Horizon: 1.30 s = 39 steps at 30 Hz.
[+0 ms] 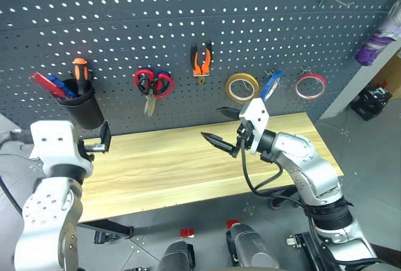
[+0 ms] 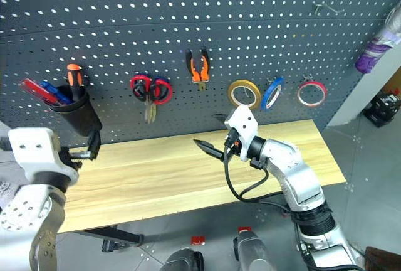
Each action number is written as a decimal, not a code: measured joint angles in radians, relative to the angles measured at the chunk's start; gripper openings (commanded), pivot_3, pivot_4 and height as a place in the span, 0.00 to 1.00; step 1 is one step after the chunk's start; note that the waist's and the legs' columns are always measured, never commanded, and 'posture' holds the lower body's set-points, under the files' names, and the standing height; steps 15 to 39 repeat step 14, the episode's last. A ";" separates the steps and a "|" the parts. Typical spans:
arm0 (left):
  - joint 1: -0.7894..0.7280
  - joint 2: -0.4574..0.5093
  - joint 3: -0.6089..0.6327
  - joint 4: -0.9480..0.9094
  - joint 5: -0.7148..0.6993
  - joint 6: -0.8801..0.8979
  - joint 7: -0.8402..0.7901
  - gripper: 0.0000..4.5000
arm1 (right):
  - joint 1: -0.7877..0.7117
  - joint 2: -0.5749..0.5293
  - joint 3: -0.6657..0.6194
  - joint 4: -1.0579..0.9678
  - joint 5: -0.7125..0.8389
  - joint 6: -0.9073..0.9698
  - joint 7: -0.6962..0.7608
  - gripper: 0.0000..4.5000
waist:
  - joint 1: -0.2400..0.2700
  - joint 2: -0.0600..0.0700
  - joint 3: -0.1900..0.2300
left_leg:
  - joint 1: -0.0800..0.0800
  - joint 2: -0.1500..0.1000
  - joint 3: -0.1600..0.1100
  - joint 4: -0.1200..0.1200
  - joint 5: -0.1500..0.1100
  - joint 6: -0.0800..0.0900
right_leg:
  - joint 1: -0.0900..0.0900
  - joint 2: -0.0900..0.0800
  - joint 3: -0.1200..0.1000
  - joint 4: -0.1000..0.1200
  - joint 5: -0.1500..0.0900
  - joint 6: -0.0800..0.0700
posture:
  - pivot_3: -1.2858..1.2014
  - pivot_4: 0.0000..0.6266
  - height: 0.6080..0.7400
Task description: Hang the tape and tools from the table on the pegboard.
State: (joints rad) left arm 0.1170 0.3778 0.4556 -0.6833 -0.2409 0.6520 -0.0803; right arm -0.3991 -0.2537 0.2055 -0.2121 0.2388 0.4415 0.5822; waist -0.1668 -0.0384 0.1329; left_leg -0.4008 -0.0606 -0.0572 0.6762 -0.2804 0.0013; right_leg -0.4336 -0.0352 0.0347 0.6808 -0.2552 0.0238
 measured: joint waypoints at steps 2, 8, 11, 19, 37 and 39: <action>0.007 -0.016 0.001 0.033 0.000 -0.043 -0.004 0.99 | 0.015 0.014 -0.016 0.082 -0.050 -0.041 -0.070 1.00 | 0.022 0.002 -0.008 | 0.001 -0.001 0.000 0.002 -0.001 0.001 | 0.003 0.000 0.000 -0.001 0.000 0.000 | 0.46 0.09 1.00; 0.052 -0.081 -0.019 0.194 0.023 -0.220 -0.025 0.99 | 0.085 0.014 -0.118 0.294 -0.186 -0.252 -0.289 1.00 | 0.056 0.005 -0.041 | 0.008 -0.001 0.002 0.001 -0.003 0.002 | 0.011 -0.001 0.001 -0.003 0.000 0.000 | 0.45 0.05 1.00; 0.050 -0.098 -0.050 0.251 0.036 -0.273 -0.030 0.99 | 0.121 -0.001 -0.147 0.385 -0.224 -0.357 -0.334 1.00 | 0.060 0.006 -0.055 | 0.011 0.000 0.002 0.001 -0.006 0.006 | 0.013 0.000 0.001 -0.004 0.000 0.000 | 0.45 0.04 1.00; 0.038 -0.112 -0.067 0.285 0.040 -0.309 -0.031 0.99 | 0.157 -0.005 -0.174 0.422 -0.224 -0.410 -0.345 1.00 | 0.058 0.011 -0.070 | 0.011 0.000 0.003 0.001 -0.007 0.005 | 0.013 0.000 0.002 -0.004 -0.002 0.002 | 0.45 0.04 1.00; 0.038 -0.112 -0.067 0.285 0.040 -0.309 -0.031 0.99 | 0.157 -0.005 -0.174 0.422 -0.224 -0.410 -0.345 1.00 | 0.058 0.011 -0.070 | 0.011 0.000 0.003 0.001 -0.007 0.005 | 0.013 0.000 0.002 -0.004 -0.002 0.002 | 0.45 0.04 1.00; 0.038 -0.112 -0.067 0.285 0.040 -0.309 -0.031 0.99 | 0.157 -0.005 -0.174 0.422 -0.224 -0.410 -0.345 1.00 | 0.058 0.011 -0.070 | 0.011 0.000 0.003 0.001 -0.007 0.005 | 0.013 0.000 0.002 -0.004 -0.002 0.002 | 0.45 0.04 1.00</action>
